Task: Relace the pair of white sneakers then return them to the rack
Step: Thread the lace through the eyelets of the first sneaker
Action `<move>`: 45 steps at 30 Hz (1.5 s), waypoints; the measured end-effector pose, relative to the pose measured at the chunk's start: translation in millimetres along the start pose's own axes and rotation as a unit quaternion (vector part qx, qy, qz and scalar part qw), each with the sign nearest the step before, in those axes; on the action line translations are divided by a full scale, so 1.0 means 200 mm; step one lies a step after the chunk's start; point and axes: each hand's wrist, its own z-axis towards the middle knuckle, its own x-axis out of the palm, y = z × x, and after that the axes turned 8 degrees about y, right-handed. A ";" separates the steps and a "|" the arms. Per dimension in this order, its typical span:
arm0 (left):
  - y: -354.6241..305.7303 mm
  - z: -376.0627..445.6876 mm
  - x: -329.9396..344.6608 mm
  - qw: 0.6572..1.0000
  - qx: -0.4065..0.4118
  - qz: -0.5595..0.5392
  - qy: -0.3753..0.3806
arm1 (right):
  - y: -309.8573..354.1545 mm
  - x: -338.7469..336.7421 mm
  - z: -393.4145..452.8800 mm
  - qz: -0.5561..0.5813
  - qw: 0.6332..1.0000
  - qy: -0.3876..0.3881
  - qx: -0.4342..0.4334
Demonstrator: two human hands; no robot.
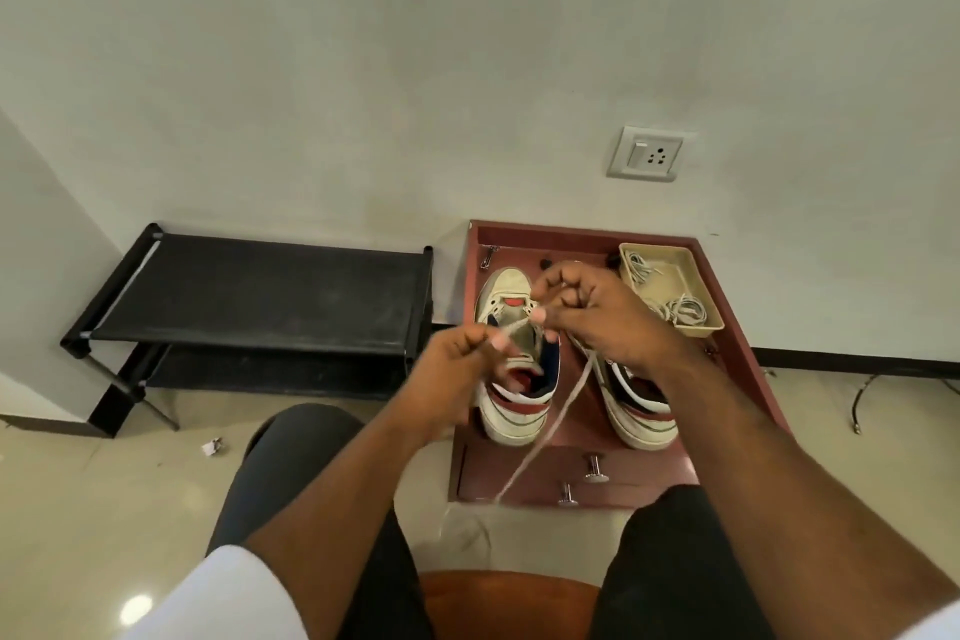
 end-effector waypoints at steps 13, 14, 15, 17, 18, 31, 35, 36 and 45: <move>0.14 0.48 -0.25 0.934 -0.045 0.336 -0.110 | -0.23 -0.12 0.31 -0.042 0.993 -0.094 0.060; 0.12 0.52 -0.21 0.930 0.009 0.364 -0.053 | -0.23 -0.12 0.36 -0.043 0.995 -0.081 0.050; 0.10 0.56 -0.19 0.949 0.053 0.312 0.005 | -0.22 -0.12 0.40 -0.041 0.996 -0.064 0.039; 0.07 0.62 -0.18 0.986 0.055 0.152 0.041 | -0.23 -0.15 0.46 -0.042 0.998 -0.042 0.026; 0.06 0.64 -0.20 0.994 0.042 0.097 0.015 | -0.25 -0.18 0.48 -0.040 0.998 -0.043 0.028; 0.28 0.86 -0.43 0.925 -0.079 0.316 -0.194 | -0.56 -0.34 0.47 0.095 0.971 -0.206 0.073; 0.31 0.90 -0.26 0.938 0.001 0.344 0.036 | -0.53 -0.26 0.50 0.107 0.982 -0.145 0.060; 0.32 0.90 -0.26 0.945 0.006 0.324 0.045 | -0.53 -0.26 0.50 0.101 0.984 -0.136 0.055; 0.14 0.84 -0.42 0.980 0.033 0.041 -0.194 | -0.51 -0.40 0.44 0.039 0.974 -0.202 0.095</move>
